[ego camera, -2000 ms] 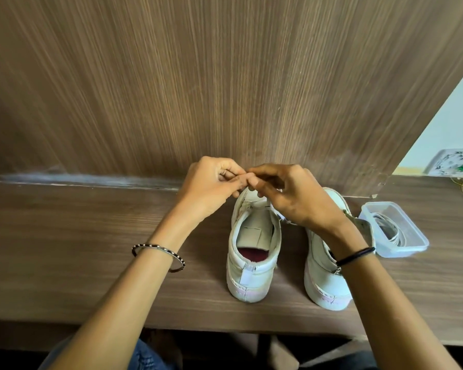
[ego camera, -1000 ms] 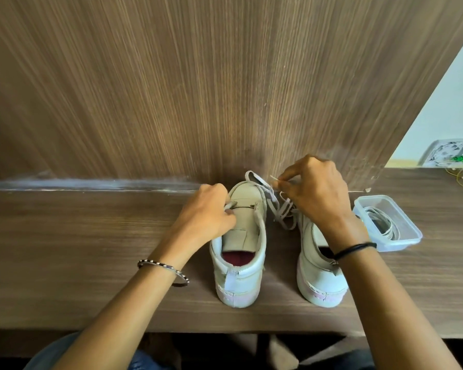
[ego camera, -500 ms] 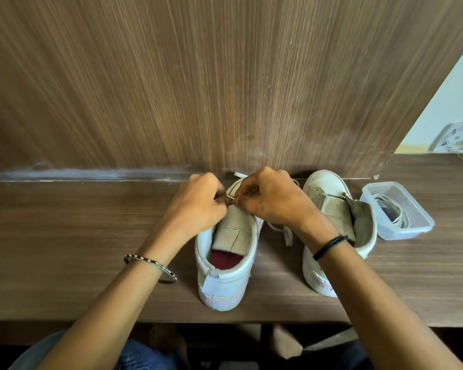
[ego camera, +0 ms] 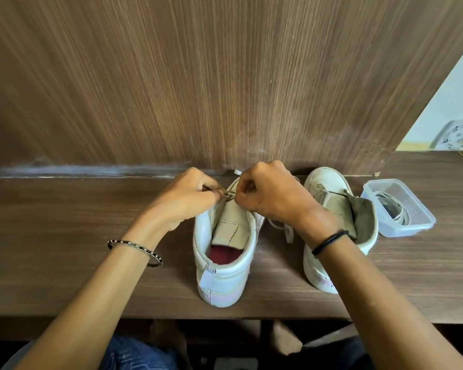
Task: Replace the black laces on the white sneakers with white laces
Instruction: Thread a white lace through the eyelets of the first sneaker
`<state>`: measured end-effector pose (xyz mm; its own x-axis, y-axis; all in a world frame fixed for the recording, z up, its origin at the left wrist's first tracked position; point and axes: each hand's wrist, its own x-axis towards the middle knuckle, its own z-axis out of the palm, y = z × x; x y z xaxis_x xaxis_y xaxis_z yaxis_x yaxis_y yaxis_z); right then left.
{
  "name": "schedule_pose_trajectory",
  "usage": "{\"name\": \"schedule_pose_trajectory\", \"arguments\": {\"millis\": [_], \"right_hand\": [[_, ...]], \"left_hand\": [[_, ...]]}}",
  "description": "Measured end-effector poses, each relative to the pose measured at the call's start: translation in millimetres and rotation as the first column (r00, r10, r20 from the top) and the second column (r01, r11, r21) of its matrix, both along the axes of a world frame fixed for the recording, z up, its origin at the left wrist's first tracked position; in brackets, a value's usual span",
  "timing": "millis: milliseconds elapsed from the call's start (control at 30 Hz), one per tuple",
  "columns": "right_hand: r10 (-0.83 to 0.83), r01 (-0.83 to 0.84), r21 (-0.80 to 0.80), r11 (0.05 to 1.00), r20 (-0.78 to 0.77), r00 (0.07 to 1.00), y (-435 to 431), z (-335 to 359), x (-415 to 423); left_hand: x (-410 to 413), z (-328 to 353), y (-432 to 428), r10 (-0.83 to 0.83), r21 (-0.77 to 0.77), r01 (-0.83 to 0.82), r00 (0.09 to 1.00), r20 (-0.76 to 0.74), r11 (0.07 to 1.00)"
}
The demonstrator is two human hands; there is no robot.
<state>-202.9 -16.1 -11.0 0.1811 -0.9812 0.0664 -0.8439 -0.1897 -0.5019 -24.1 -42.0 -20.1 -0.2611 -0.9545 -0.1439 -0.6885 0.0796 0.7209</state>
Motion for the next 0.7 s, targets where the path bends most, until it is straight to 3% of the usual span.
{"name": "schedule_pose_trajectory", "arguments": {"millis": [367, 467, 700], "right_hand": [[0.043, -0.060, -0.077, 0.995, -0.203, 0.978, -1, 0, 17], [0.062, -0.089, -0.096, 0.991, -0.260, 0.964, 0, -2, 19], [-0.022, 0.018, -0.058, 0.998, -0.075, 0.997, 1, -12, 10]], "left_hand": [[-3, 2, 2, 0.037, 0.000, -0.037, 0.999, 0.034, 0.999], [-2, 0, -1, 0.118, 0.061, -0.117, 0.993, -0.024, 0.991], [-9, -6, -2, 0.181, 0.212, -0.139, 0.964, -0.197, 0.967]]}}
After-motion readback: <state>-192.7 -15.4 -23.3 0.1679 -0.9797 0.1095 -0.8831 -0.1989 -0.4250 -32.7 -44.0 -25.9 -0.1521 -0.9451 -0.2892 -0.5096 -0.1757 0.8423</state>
